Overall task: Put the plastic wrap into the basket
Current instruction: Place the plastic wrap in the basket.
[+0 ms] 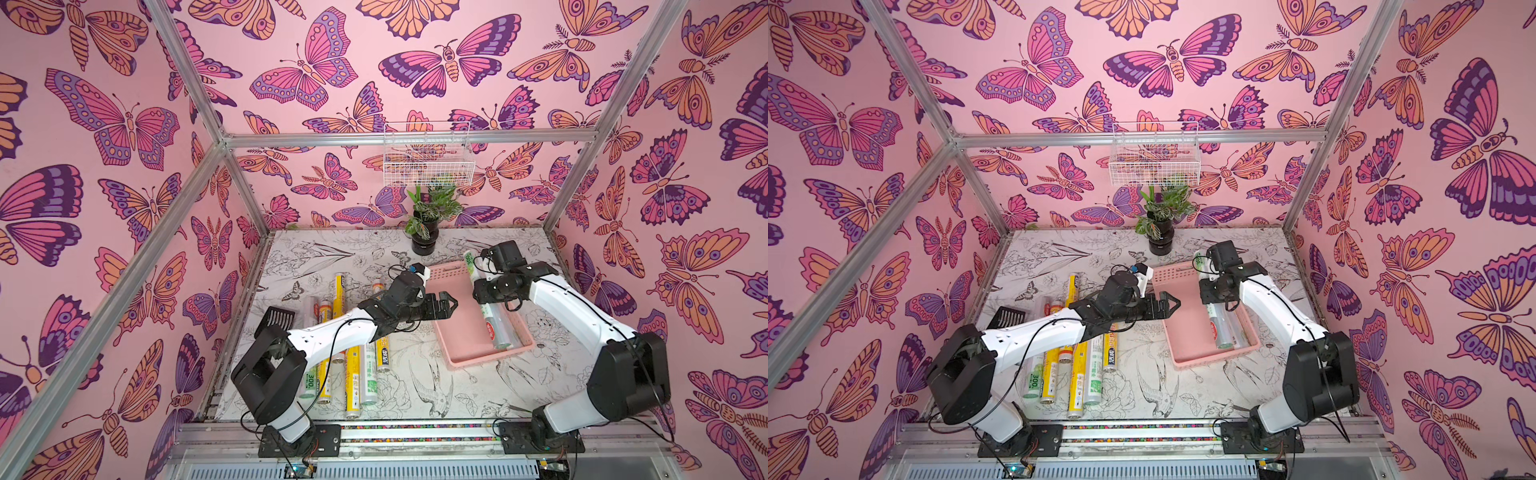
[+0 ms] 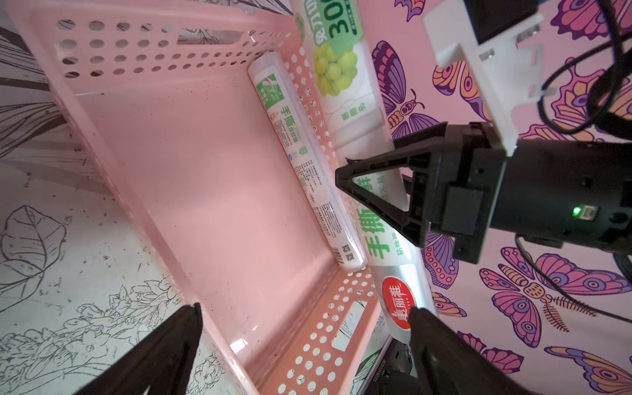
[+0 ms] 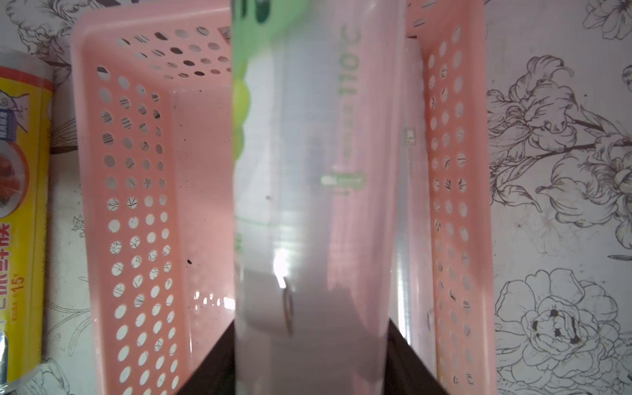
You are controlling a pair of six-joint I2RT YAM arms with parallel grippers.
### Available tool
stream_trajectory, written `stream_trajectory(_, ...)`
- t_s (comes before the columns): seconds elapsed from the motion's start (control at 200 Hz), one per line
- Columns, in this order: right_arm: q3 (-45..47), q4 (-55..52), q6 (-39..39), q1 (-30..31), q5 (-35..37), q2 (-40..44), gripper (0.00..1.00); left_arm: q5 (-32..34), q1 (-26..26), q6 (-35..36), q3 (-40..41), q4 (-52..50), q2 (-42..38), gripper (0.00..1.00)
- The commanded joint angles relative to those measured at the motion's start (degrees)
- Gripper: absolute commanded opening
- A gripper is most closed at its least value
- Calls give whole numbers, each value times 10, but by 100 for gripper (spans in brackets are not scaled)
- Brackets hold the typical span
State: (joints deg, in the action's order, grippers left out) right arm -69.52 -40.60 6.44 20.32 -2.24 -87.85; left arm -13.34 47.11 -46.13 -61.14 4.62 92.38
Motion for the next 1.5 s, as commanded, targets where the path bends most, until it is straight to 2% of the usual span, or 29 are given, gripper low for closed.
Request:
stream_trajectory(0.0,-35,-6,-47,-3,-18,-16,24,23,0,-8,12,-10,2,100)
stream_trajectory(0.29,-48,-25,-60,-2,3,-82,25,15,-1,-3,6,-14,7,100)
stream_trajectory(0.671,-17,27,-55,-2,9,-95,30,9,-2,-2,-1,-13,15,100)
stream_trajectory(0.961,6,62,-58,8,70,-110,33,3,-3,-2,-4,-13,20,100)
stream_trajectory(1.167,6,61,-54,16,82,-126,42,3,-3,-2,-4,-13,20,100)
stream_trajectory(1.497,4,56,-48,18,99,-135,48,3,-4,-4,-2,-13,18,100)
